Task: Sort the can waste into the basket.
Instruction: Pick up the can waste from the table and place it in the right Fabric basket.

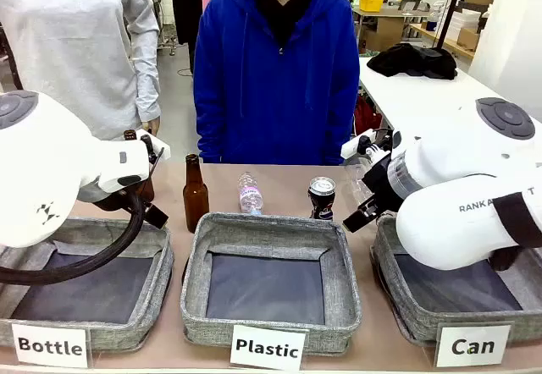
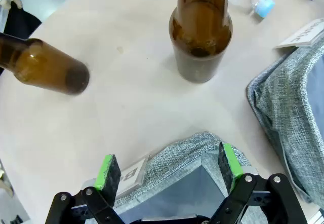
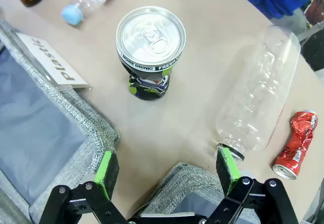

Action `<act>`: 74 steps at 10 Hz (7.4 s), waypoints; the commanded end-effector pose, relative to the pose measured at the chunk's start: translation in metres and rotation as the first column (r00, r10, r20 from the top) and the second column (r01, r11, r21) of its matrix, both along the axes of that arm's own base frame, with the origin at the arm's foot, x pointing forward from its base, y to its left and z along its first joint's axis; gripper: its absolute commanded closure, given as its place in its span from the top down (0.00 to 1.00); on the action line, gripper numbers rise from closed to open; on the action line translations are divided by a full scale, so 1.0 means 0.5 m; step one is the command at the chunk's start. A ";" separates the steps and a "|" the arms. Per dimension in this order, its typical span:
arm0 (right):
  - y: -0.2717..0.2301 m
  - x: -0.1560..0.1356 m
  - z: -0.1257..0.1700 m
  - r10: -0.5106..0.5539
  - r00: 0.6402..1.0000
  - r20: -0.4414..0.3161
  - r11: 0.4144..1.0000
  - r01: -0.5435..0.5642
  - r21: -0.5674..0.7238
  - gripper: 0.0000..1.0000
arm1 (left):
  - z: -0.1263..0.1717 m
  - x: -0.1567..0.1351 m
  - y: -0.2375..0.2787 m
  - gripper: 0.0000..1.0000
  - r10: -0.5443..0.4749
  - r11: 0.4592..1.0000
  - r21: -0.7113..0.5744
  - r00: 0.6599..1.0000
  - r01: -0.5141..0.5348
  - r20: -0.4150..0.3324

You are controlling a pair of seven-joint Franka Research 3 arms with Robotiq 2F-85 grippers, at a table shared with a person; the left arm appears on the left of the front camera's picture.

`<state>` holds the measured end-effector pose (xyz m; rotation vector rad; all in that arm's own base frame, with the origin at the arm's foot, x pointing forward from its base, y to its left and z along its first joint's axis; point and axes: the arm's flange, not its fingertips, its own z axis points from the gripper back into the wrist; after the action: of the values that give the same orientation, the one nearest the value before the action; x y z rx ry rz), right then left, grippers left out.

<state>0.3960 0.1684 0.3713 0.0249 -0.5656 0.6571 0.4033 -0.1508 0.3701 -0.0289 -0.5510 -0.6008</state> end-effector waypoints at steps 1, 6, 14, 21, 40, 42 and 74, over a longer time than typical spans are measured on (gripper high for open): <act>0.000 0.000 0.000 0.000 1.000 0.000 1.000 0.000 0.000 1.00 | 0.000 0.000 0.000 1.00 0.000 1.000 0.000 1.000 0.000 0.000; 0.000 0.000 0.000 0.000 1.000 0.000 1.000 0.000 0.000 1.00 | 0.000 0.000 0.000 1.00 0.000 1.000 0.000 1.000 0.000 0.000; 0.000 0.000 0.000 0.000 1.000 0.000 1.000 0.000 0.000 1.00 | 0.000 0.000 0.000 1.00 0.000 1.000 0.000 1.000 0.000 0.000; -0.117 -0.043 0.202 -0.096 0.956 -0.276 0.915 0.194 0.354 1.00 | 0.231 -0.104 0.071 1.00 -0.169 0.905 -0.414 0.976 0.099 -0.136; -0.830 -0.227 0.105 -0.396 0.741 -0.543 0.036 0.604 0.797 1.00 | 0.166 -0.234 0.747 1.00 0.395 0.221 -0.896 0.875 -0.386 -0.280; -0.822 -0.229 0.103 -0.396 0.729 -0.558 0.053 0.625 0.779 1.00 | 0.166 -0.234 0.747 1.00 0.395 0.221 -0.896 0.875 -0.386 -0.280; -0.639 -0.153 0.009 -0.034 0.929 0.367 0.605 -0.274 0.748 1.00 | 0.175 -0.245 0.746 1.00 0.391 0.212 -0.887 0.868 -0.410 -0.307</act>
<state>0.3284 -0.1736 0.3908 0.8014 -1.1504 0.5006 0.2807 0.2236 0.4577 -1.0067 -0.7935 0.3504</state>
